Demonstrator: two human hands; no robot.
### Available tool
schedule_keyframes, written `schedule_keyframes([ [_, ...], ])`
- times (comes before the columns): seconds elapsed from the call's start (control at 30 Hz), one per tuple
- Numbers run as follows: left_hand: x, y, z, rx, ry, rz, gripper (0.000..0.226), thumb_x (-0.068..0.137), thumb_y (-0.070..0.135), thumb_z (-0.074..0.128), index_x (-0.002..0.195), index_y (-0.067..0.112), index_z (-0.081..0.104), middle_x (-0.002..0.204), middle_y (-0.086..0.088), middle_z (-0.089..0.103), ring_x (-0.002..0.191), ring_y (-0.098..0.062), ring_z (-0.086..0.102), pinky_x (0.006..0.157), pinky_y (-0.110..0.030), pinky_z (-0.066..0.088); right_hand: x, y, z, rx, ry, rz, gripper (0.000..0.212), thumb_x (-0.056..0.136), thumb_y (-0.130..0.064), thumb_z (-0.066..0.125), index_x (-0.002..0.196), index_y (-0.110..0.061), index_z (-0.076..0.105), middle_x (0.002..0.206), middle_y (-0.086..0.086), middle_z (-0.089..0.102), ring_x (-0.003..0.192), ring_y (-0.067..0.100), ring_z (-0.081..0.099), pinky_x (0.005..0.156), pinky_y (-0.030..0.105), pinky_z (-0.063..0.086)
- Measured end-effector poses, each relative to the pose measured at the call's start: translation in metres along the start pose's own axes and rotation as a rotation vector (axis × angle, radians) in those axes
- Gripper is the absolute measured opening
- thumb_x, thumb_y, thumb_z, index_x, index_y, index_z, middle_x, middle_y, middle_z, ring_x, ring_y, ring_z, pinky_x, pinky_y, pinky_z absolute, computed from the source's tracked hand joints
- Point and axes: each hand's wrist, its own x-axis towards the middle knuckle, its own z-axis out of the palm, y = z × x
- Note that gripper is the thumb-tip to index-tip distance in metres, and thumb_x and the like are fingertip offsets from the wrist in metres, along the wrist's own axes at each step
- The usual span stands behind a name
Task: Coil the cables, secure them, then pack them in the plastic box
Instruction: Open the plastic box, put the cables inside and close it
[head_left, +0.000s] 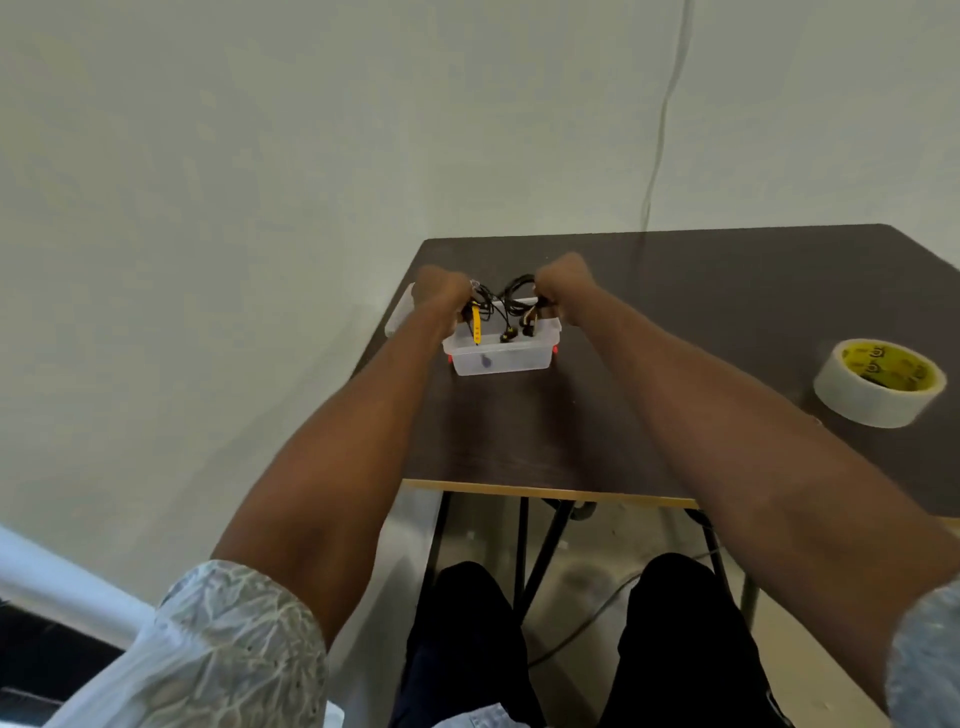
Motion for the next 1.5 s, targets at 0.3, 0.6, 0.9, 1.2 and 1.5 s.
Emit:
schedule_keyframes([
  [0.3,0.006,-0.012,-0.014,0.440,0.015,0.164,0.029,0.089,0.019,0.061,0.109,-0.002,0.062,0.115,-0.016,0.065,0.105,-0.030,0.061,0.079,-0.030,0.046,-0.007,-0.007,0.005,-0.584,-0.066,-0.225,0.026,0.084,-0.015,0.069,0.065,-0.006,0.054,0.063,0.002,0.048,0.065,0.019,0.052,0.050,0.025,0.035],
  [0.6,0.011,-0.044,-0.021,0.927,-0.113,0.751,0.030,0.090,0.035,0.056,0.090,0.014,0.077,0.088,-0.009,0.067,0.094,-0.029,0.057,0.078,-0.038,0.043,-0.009,0.018,0.014,-0.934,0.028,-0.523,0.025,0.088,-0.010,0.052,0.108,-0.011,0.067,0.108,0.012,0.068,0.105,0.031,0.060,0.095,0.039,0.038],
  [0.9,0.017,-0.058,-0.021,0.931,-0.078,0.633,0.029,0.084,0.035,0.067,0.108,0.021,0.074,0.121,-0.009,0.053,0.118,-0.028,0.041,0.099,-0.044,0.037,-0.013,0.029,0.016,-0.953,0.033,-0.512,0.026,0.090,-0.016,0.054,0.113,-0.009,0.065,0.115,0.014,0.063,0.116,0.032,0.049,0.099,0.043,0.035],
  [1.2,0.047,-0.056,-0.046,0.553,0.230,0.258,0.038,0.087,0.027,0.056,0.115,0.001,0.056,0.120,-0.019,0.060,0.111,-0.035,0.056,0.089,-0.041,0.047,-0.011,0.021,0.008,-0.475,0.166,-0.521,0.023,0.089,-0.023,0.057,0.085,-0.006,0.072,0.095,0.009,0.072,0.094,0.029,0.064,0.097,0.042,0.042],
  [1.5,0.067,-0.076,-0.045,0.822,-0.022,0.090,0.077,0.070,0.052,0.074,0.129,0.008,0.053,0.129,-0.016,0.058,0.116,-0.035,0.056,0.096,-0.043,0.048,-0.001,0.026,-0.006,-0.444,0.160,-0.453,0.019,0.085,-0.012,0.054,0.084,-0.003,0.071,0.090,0.011,0.071,0.083,0.027,0.065,0.084,0.041,0.053],
])
